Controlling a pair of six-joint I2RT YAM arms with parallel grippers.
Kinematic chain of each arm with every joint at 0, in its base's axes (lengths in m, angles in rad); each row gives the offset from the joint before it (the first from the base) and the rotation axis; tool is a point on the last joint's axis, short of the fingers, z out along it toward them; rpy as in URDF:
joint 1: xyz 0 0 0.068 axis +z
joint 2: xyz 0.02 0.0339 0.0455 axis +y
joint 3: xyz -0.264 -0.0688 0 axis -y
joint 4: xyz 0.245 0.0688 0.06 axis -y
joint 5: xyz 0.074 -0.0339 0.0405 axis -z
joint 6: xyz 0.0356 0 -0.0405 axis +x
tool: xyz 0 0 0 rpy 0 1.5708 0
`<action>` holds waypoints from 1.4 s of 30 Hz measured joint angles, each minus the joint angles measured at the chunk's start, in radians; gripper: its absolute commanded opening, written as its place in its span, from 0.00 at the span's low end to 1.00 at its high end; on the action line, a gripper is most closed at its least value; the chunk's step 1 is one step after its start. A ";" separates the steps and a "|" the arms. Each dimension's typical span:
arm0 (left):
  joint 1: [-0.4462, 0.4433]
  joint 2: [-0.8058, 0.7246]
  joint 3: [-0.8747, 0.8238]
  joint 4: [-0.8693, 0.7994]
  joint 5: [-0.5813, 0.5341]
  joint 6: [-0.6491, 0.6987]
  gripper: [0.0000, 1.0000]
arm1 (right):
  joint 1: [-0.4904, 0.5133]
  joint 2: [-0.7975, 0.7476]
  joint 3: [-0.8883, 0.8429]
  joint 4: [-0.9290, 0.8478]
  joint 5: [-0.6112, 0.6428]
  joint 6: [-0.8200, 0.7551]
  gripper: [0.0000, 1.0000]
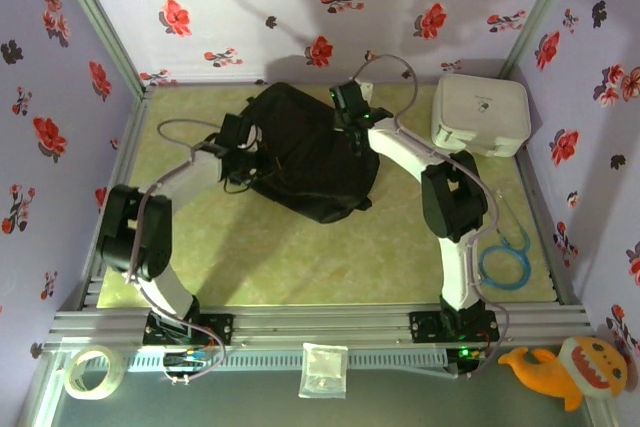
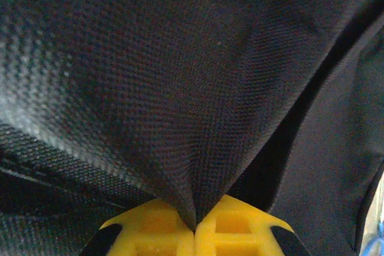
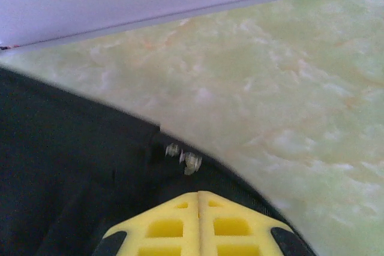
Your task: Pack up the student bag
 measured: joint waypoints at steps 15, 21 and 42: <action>0.109 -0.188 0.029 -0.032 -0.332 0.192 0.94 | -0.068 -0.585 -0.532 0.135 0.139 -0.125 0.99; 0.222 -0.529 -0.261 0.061 -0.588 0.237 1.00 | -0.187 -0.733 -0.816 0.253 0.278 -0.211 0.99; 0.352 -0.534 -0.946 0.901 -0.633 0.557 0.99 | -0.402 -0.813 -1.344 0.826 0.103 -0.411 0.99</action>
